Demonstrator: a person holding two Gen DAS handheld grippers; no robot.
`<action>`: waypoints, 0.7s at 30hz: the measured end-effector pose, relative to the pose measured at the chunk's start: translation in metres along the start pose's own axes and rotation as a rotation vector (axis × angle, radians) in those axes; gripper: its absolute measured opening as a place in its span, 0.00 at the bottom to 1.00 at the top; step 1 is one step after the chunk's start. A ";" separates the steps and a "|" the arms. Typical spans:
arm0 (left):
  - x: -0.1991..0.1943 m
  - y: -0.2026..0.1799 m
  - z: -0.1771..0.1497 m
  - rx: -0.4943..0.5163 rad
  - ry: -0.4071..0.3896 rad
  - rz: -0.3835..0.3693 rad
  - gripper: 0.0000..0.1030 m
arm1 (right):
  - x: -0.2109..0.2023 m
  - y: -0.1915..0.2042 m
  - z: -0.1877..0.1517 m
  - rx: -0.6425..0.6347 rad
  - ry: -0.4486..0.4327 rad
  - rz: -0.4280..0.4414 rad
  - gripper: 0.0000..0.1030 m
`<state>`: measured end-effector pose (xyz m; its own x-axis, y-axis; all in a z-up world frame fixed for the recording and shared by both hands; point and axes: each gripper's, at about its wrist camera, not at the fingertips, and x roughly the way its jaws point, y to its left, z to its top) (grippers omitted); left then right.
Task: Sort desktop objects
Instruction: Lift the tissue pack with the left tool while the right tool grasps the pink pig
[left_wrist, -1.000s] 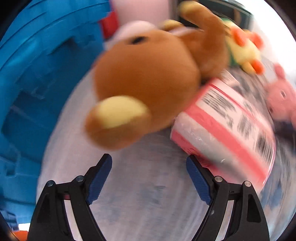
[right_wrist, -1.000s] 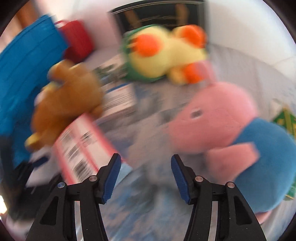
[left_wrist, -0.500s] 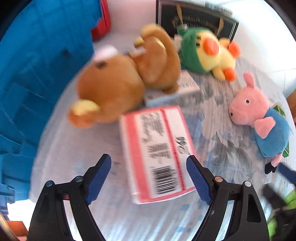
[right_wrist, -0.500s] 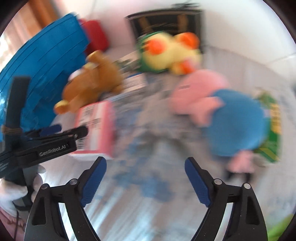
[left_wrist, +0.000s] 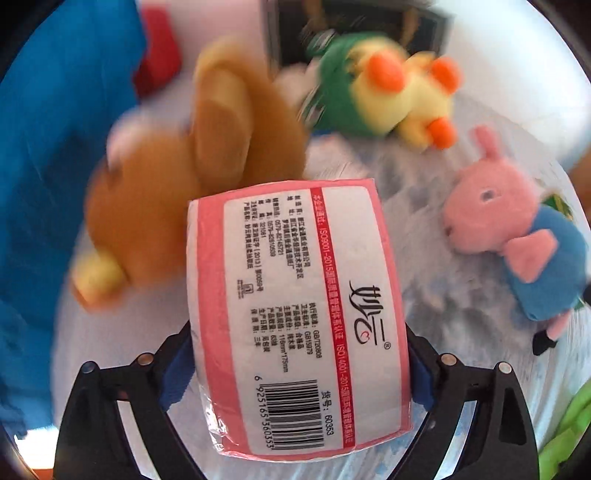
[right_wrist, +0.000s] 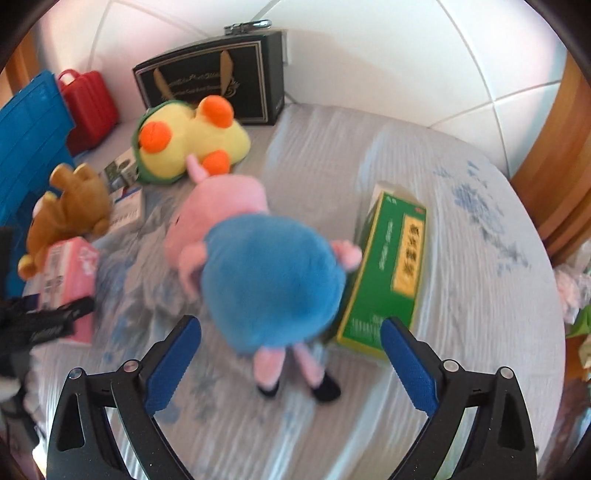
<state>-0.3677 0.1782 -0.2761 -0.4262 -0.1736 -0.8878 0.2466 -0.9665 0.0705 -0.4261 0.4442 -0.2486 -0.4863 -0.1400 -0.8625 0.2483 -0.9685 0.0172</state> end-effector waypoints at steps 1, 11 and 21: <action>-0.008 -0.003 0.002 0.024 -0.033 0.014 0.91 | 0.007 0.001 0.004 0.008 -0.008 -0.002 0.96; 0.013 -0.009 0.006 0.068 -0.022 0.011 0.91 | 0.000 0.055 -0.006 -0.063 0.088 0.216 0.85; 0.031 -0.047 0.032 0.101 -0.039 -0.059 0.90 | 0.016 0.046 0.022 -0.169 0.068 -0.027 0.98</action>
<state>-0.4204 0.2125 -0.2922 -0.4711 -0.1213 -0.8737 0.1318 -0.9891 0.0662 -0.4405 0.3930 -0.2506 -0.4381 -0.0951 -0.8939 0.3758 -0.9227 -0.0860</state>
